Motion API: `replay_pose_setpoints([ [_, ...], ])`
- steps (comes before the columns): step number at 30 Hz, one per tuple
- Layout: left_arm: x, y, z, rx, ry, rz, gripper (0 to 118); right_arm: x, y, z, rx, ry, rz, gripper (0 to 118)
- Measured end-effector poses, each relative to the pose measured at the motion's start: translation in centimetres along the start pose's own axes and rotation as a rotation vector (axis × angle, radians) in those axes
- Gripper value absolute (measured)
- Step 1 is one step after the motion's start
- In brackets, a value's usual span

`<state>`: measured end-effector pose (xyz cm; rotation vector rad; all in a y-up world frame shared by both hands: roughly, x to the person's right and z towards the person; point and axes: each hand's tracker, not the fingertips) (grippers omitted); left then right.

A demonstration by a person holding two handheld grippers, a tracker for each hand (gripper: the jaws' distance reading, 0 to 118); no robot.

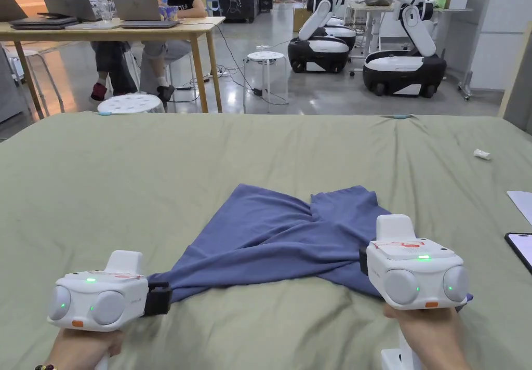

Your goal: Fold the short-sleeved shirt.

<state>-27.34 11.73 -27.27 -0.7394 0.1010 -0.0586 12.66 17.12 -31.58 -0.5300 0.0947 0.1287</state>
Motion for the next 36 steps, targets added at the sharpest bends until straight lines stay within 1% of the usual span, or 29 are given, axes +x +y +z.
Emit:
replay_pose_setpoints([
  [1, -0.1, 0.1, -0.3, -0.008, -0.004, -0.009, 75, 0.0, 0.0, 0.0, 0.0, 0.0, 0.0, 0],
  [2, -0.1, 0.1, -0.5, -0.017, -0.017, -0.016, 71, 0.0, 0.0, 0.0, -0.001, -0.001, -0.002, 0],
  [3, -0.1, 0.0, -0.7, -0.022, -0.029, -0.023, 60, -0.1, 0.1, -0.1, 0.0, 0.0, -0.005, 0],
  [4, 0.0, 0.1, -0.8, -0.023, -0.034, -0.026, 39, 0.0, 0.1, 0.0, 0.001, 0.001, -0.009, 0],
  [5, 0.1, 0.2, -1.1, -0.021, -0.045, -0.04, 12, 0.0, 0.1, 0.0, 0.001, 0.001, -0.01, 0],
  [6, 0.4, 0.3, -1.2, -0.021, -0.05, -0.068, 4, 0.0, 0.1, 0.1, 0.002, 0.0, -0.009, 0],
  [8, 1.0, 0.5, -1.3, -0.046, -0.028, -0.107, 3, 0.2, 0.2, 0.2, 0.003, 0.0, -0.009, 0],
  [10, 1.2, 0.8, -0.7, -0.044, -0.033, -0.095, 3, 0.5, 0.4, 0.3, 0.005, 0.001, -0.011, 0],
  [13, 1.1, 1.9, 0.7, 0.03, -0.047, -0.03, 3, 1.1, 0.8, 0.4, 0.015, -0.003, -0.012, 0],
  [16, 1.2, 3.4, 1.6, 0.075, -0.045, -0.033, 3, 2.0, 1.8, -0.1, 0.021, -0.011, -0.016, 0],
  [21, 3.3, 5.9, 2.7, 0.153, -0.037, -0.045, 3, 4.8, 4.9, -2.4, 0.012, 0.001, -0.02, 0],
  [25, 5.1, 7.2, 2.5, 0.175, -0.064, -0.029, 3, 7.5, 8.1, -6.3, -0.029, 0.032, -0.014, 0],
  [26, 5.5, 7.5, 2.3, 0.178, -0.068, -0.027, 3, 8.2, 9.0, -7.7, -0.047, 0.041, -0.008, 4],
  [27, 5.9, 7.7, 2.1, 0.182, -0.07, -0.025, 3, 8.8, 9.8, -9.1, -0.065, 0.05, -0.015, 12],
  [28, 6.3, 7.8, 1.9, 0.182, -0.071, -0.025, 3, 9.2, 10.6, -10.3, -0.076, 0.043, -0.01, 26],
  [29, 6.7, 8.1, 1.6, 0.181, -0.074, -0.025, 3, 9.6, 11.5, -11.7, -0.089, 0.044, 0.005, 52],
  [30, 7.1, 8.3, 1.3, 0.18, -0.076, -0.025, 3, 10.1, 12.3, -13.3, -0.116, 0.07, 0.015, 68],
  [31, 7.4, 8.4, 1.0, 0.177, -0.076, -0.026, 3, 10.6, 13.0, -14.8, -0.153, 0.092, 0.007, 68],
  [32, 7.8, 8.5, 0.7, 0.172, -0.074, -0.027, 3, 11.1, 13.5, -16.4, -0.2, 0.105, -0.026, 71],
  [33, 7.9, 8.8, 0.3, 0.167, -0.076, -0.027, 3, 11.4, 13.8, -17.9, -0.24, 0.113, -0.021, 74],
  [34, 8.2, 8.9, 0.0, 0.166, -0.079, -0.026, 3, 11.5, 13.9, -19.2, -0.263, 0.108, -0.011, 75],
  [36, 8.5, 9.1, -0.8, 0.164, -0.086, -0.02, 3, 11.7, 13.9, -21.9, -0.305, 0.081, 0.035, 75],
])
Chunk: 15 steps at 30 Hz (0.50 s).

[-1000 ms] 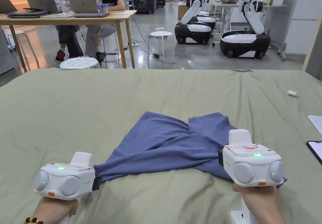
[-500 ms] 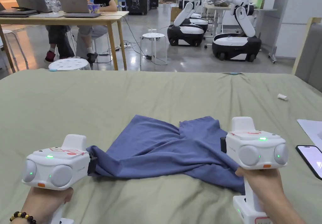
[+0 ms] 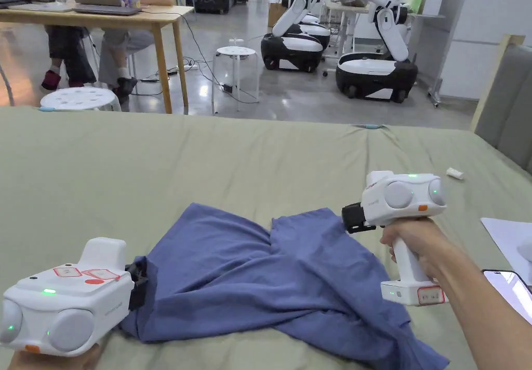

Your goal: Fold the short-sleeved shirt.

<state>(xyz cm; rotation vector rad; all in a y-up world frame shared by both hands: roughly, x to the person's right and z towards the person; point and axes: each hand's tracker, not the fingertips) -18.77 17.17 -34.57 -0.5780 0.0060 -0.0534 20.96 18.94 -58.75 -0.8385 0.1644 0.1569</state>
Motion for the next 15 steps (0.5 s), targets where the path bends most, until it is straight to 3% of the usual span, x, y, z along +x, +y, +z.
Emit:
replay_pose_setpoints([
  [12, 0.4, 0.1, -2.4, -0.036, -0.009, 0.0, 3, -0.3, -1.2, -9.3, -0.187, 0.021, 0.027, 74],
  [13, 0.2, 0.2, -2.6, -0.038, -0.009, 0.005, 3, -0.2, -1.1, -9.1, -0.188, 0.022, 0.014, 72],
  [15, 0.1, 0.2, -2.6, -0.037, -0.013, 0.011, 3, -0.3, -0.9, -8.2, -0.19, 0.035, 0.016, 45],
])
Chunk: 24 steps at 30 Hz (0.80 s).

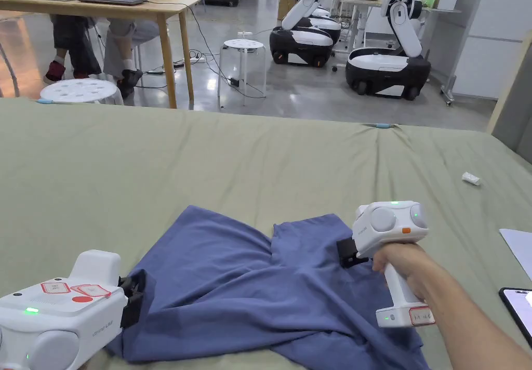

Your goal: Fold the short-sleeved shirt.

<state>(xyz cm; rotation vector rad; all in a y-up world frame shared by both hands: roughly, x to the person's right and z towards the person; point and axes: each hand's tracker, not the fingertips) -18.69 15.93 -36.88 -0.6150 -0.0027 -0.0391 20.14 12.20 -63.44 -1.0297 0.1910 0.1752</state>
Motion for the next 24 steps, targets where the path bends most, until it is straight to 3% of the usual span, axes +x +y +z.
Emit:
replay_pose_setpoints([
  [2, -0.1, 0.0, 0.0, 0.002, 0.005, -0.001, 3, -0.4, 0.0, 0.7, 0.009, -0.038, 0.045, 1],
  [3, 0.0, 0.0, 0.0, 0.002, 0.005, -0.002, 3, -0.5, 0.0, 0.9, 0.003, -0.065, 0.069, 1],
  [6, -0.1, 0.1, -0.1, 0.004, 0.007, -0.006, 3, -0.5, -0.3, 2.3, 0.033, -0.044, 0.038, 1],
  [12, -0.2, 3.2, -0.4, 0.048, 0.053, -0.021, 3, -2.1, -0.3, 8.2, 0.272, -0.114, 0.057, 1],
  [24, 0.3, 20.6, -0.2, 0.292, 0.234, -0.096, 3, -4.3, 6.0, 19.6, 0.61, -0.211, 0.068, 1],
])
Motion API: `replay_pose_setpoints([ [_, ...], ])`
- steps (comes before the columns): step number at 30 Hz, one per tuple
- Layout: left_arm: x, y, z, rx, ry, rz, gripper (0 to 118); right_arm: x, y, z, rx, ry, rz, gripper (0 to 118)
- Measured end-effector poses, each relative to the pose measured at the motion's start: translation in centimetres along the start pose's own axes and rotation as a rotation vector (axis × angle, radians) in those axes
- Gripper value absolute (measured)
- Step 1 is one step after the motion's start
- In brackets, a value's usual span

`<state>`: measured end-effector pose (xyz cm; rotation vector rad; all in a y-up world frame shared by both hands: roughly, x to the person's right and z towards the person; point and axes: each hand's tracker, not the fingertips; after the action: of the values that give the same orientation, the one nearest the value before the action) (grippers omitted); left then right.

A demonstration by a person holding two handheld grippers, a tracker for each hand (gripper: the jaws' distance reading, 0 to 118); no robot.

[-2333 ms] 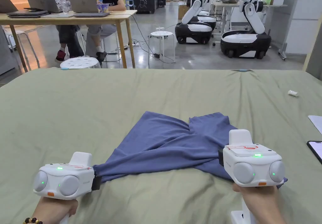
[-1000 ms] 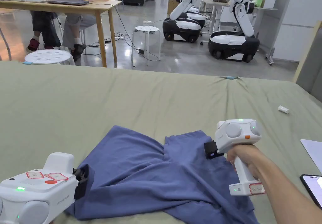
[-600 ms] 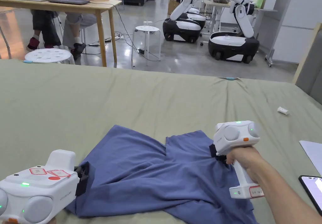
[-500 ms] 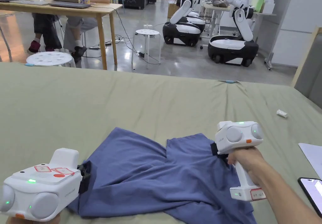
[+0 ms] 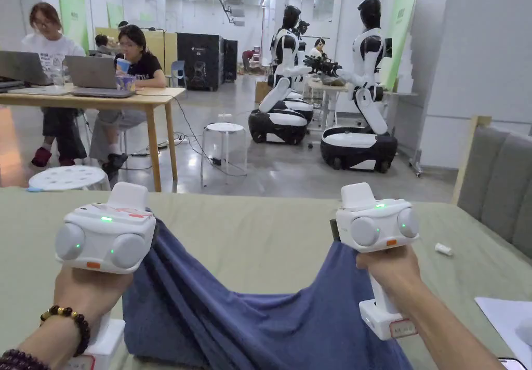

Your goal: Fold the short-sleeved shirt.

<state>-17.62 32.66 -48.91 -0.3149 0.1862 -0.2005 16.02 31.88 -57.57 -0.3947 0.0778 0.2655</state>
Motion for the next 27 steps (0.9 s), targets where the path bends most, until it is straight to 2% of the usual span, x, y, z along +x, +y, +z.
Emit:
replay_pose_setpoints([
  [4, 0.1, 6.4, -1.5, 0.058, 0.027, -0.02, 3, 1.3, 5.4, 1.0, 0.077, -0.07, 0.01, 1],
  [8, 0.4, 11.9, -3.2, 0.135, 0.07, -0.098, 3, 2.7, 10.7, 0.8, 0.138, -0.126, 0.03, 1],
  [9, 0.2, 13.2, -3.5, 0.147, 0.08, -0.079, 3, 3.1, 11.9, 0.7, 0.16, -0.146, 0.032, 1],
  [14, -1.2, 18.5, -5.3, 0.181, 0.127, -0.047, 3, 5.9, 18.4, 0.1, 0.227, -0.191, -0.018, 1],
  [19, -3.1, 20.9, -7.4, 0.197, 0.22, -0.065, 3, 8.0, 23.2, -0.4, 0.274, -0.258, -0.017, 1],
  [22, -4.4, 21.4, -8.7, 0.187, 0.245, -0.051, 3, 9.0, 25.0, -0.2, 0.344, -0.296, -0.081, 1],
  [26, -5.4, 21.1, -9.9, 0.181, 0.263, -0.029, 3, 9.2, 26.3, -0.3, 0.351, -0.303, -0.025, 1],
  [27, -5.5, 20.9, -10.2, 0.179, 0.26, -0.021, 3, 9.2, 26.5, -0.3, 0.362, -0.319, -0.034, 1],
])
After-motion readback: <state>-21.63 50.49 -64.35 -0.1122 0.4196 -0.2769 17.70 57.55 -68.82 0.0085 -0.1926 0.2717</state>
